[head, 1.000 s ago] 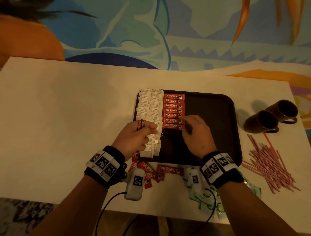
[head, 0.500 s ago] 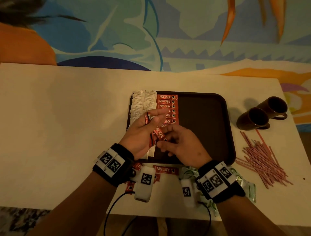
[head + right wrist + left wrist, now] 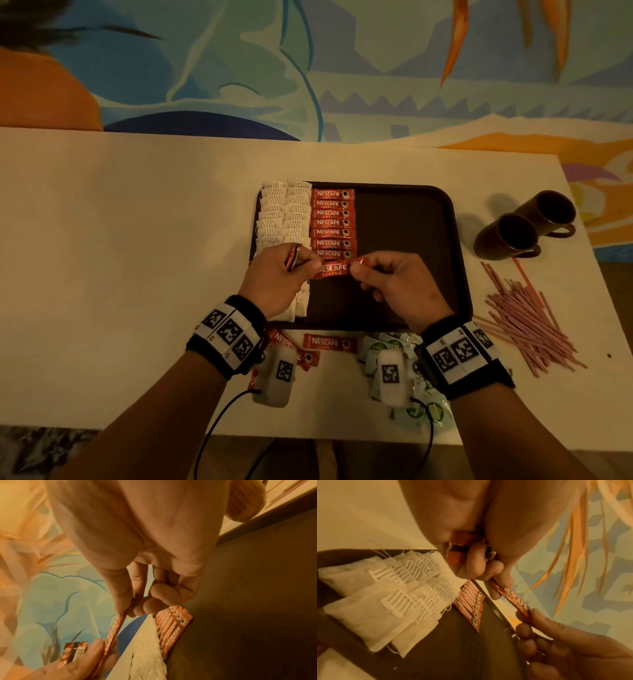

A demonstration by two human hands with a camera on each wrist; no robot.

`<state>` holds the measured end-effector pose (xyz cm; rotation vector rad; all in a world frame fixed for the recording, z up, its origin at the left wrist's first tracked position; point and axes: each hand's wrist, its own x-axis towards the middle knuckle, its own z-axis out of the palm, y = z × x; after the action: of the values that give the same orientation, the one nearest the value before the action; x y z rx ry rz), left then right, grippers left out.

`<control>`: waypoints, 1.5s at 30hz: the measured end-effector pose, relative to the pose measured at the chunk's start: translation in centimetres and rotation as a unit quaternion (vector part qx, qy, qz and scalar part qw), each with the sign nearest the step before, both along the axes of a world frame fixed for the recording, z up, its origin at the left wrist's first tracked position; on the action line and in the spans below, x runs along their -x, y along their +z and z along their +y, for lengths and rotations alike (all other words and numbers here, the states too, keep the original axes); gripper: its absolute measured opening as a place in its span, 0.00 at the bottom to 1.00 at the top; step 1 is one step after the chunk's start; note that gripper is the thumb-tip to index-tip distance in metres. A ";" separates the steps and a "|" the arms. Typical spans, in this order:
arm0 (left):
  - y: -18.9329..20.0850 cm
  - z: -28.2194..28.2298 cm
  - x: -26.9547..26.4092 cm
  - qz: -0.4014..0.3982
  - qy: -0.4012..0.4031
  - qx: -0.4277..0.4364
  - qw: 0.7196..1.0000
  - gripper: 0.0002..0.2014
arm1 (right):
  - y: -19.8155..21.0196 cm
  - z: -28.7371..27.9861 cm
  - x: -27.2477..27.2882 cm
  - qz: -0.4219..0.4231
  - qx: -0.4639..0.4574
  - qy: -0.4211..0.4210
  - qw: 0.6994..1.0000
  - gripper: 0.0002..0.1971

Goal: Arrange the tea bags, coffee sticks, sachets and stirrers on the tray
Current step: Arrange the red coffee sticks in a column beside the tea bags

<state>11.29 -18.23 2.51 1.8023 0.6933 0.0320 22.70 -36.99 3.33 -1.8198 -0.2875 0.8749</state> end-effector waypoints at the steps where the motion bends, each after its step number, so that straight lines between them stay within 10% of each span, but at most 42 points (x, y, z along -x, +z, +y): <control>1: -0.1 0.1 0.0 0.011 -0.010 -0.018 1.000 0.05 | -0.3 -0.1 0.0 0.006 0.010 -0.013 1.000 0.05; 6: -0.8 1.1 0.3 0.071 -0.022 -0.055 0.996 0.13 | -3.0 0.1 -0.5 -0.024 0.158 -0.032 0.987 0.07; 11: -0.7 1.8 1.0 0.074 -0.002 -0.024 0.997 0.11 | -4.4 0.6 -0.7 -0.209 0.392 0.094 0.891 0.17; 19: 0.0 2.0 1.1 0.048 0.044 0.032 0.997 0.10 | -4.4 0.7 1.7 -0.313 0.281 0.310 0.853 0.19; 45: 0.9 1.6 1.1 0.035 0.090 0.112 0.989 0.08 | -6.0 3.0 1.0 -0.335 0.251 0.276 0.865 0.22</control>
<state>10.21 -16.61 3.39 1.5282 0.8742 0.0117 21.66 -33.97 -2.70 -2.5641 -1.1607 0.6905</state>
